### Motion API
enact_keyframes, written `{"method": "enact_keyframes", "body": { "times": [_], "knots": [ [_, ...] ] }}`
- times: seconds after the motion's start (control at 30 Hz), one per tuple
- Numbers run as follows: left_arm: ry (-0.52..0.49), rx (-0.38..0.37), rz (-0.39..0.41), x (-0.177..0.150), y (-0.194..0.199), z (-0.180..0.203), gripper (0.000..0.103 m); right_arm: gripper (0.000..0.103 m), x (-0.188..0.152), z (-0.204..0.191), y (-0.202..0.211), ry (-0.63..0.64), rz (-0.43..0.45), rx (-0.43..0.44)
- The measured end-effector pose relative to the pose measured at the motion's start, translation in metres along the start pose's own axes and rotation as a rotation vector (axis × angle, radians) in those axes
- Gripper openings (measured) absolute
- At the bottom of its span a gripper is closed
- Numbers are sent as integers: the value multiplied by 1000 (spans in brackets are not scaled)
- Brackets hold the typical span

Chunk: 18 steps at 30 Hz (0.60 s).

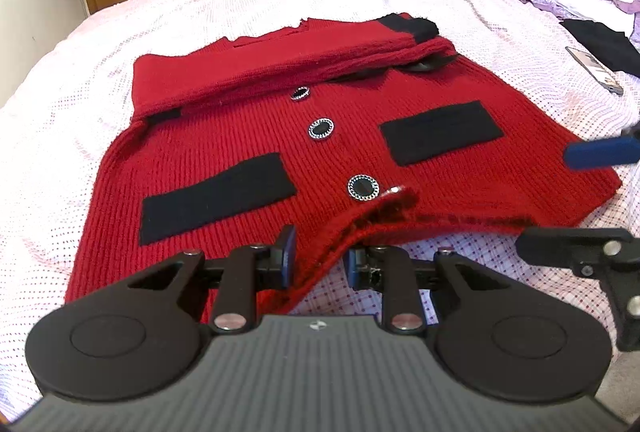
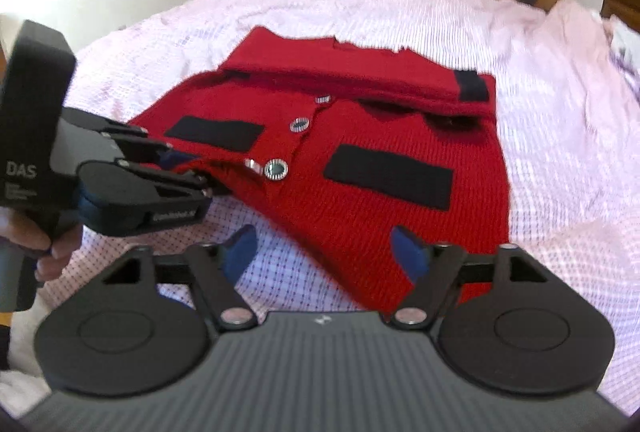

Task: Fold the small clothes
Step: 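Grasp the cardigan hem with both grippers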

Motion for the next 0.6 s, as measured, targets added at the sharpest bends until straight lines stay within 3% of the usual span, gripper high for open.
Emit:
{"method": "enact_keyframes", "body": {
  "times": [0.1,0.3,0.47,0.57,0.6],
  "knots": [
    [9,-6,-2,-1,-1,-1,29,79,4,0,-8,64,-28,-7],
    [10,-10,2,0,-1,-2,29,79,-1,-5,-48,132,-187,-1],
    [4,-19,-1,-6,-1,-1,29,75,-3,14,-71,59,-223,-92],
    [-4,-15,-16,-14,-3,1,30,43,-4,27,-67,23,-197,-121],
    [-10,-8,-26,-18,-5,2,30,22,-3,32,-64,2,-177,-126]
  ]
}}
Point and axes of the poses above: each gripper's, at about its wrist camera, not at the fingertips, and y roughly against the way its jaws point, z to its right, x to its top, the point moved 4 cm from there along -y, roughly the way its jaws point, and after that the axes turned 10 degrees about -y, right-handed, at the moved point
